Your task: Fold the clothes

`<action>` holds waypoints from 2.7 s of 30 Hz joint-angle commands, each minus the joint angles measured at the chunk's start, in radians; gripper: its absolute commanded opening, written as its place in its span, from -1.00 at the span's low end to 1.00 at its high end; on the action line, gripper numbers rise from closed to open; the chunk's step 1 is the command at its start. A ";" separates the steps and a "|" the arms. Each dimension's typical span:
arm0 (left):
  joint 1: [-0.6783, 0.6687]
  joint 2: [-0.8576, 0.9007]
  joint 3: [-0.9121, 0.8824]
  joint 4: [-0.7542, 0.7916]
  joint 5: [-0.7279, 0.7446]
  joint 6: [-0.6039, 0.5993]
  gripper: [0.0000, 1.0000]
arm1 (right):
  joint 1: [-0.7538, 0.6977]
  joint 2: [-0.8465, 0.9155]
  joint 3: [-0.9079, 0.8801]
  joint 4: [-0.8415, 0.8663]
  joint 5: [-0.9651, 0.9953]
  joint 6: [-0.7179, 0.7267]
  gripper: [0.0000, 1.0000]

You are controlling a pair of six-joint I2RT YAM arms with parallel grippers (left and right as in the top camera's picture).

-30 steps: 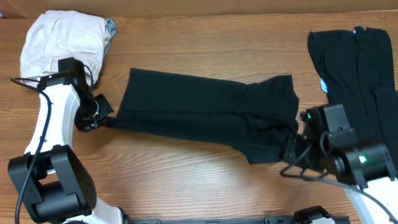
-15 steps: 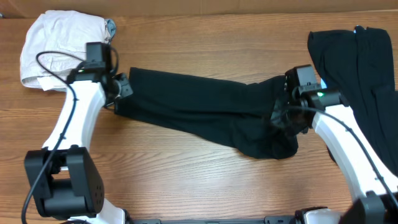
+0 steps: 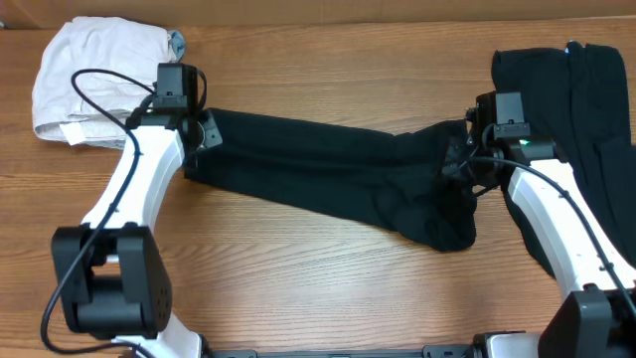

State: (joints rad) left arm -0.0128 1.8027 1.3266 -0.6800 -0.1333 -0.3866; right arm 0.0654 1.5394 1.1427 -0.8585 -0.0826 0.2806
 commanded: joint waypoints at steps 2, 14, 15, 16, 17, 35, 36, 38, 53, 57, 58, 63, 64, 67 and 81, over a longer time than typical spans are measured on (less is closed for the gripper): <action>0.005 0.064 0.017 0.005 -0.027 -0.014 -0.92 | -0.006 0.033 0.024 0.005 -0.005 -0.023 -0.92; 0.006 0.099 0.026 0.050 -0.027 0.017 1.00 | -0.006 0.082 0.024 0.068 0.003 -0.024 0.19; 0.006 0.099 0.038 0.035 -0.027 0.032 1.00 | -0.006 0.080 0.028 0.067 0.003 -0.024 0.40; 0.007 0.099 0.056 0.011 -0.027 0.047 0.99 | -0.008 0.079 0.037 0.058 0.003 -0.024 0.56; 0.009 0.099 0.082 -0.019 -0.027 0.064 1.00 | -0.009 0.078 0.052 0.041 0.003 -0.024 0.66; 0.062 0.213 0.296 -0.167 0.325 0.544 1.00 | 0.025 0.075 0.338 -0.315 0.000 -0.099 0.88; 0.065 0.231 0.296 -0.164 0.340 0.550 1.00 | 0.025 0.075 0.338 -0.320 0.000 -0.099 0.88; 0.072 0.269 0.296 -0.158 0.373 0.564 1.00 | 0.025 0.075 0.338 -0.330 0.000 -0.099 0.89; 0.139 0.389 0.296 -0.148 0.430 0.581 1.00 | 0.025 0.075 0.338 -0.364 0.003 -0.099 0.91; 0.127 0.402 0.296 -0.147 0.497 0.581 0.98 | 0.025 0.075 0.338 -0.358 0.003 -0.098 0.92; 0.119 0.406 0.296 -0.145 0.496 0.582 0.98 | 0.025 0.075 0.338 -0.358 0.003 -0.098 0.92; 0.084 0.428 0.296 -0.138 0.467 0.586 0.95 | 0.025 0.075 0.338 -0.362 0.003 -0.098 0.92; 0.080 0.433 0.296 -0.138 0.467 0.586 0.94 | 0.025 0.075 0.338 -0.362 0.003 -0.098 0.92; 0.072 0.464 0.296 -0.143 0.466 0.586 0.83 | 0.025 0.075 0.338 -0.362 0.003 -0.098 0.93; 0.122 0.489 0.375 -0.241 0.305 0.409 -0.92 | 0.025 0.075 0.335 -0.340 -0.038 -0.094 0.13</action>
State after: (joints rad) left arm 0.0769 2.2444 1.6882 -0.8822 0.2626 0.0753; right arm 0.0883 1.6196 1.4643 -1.2083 -0.0910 0.1875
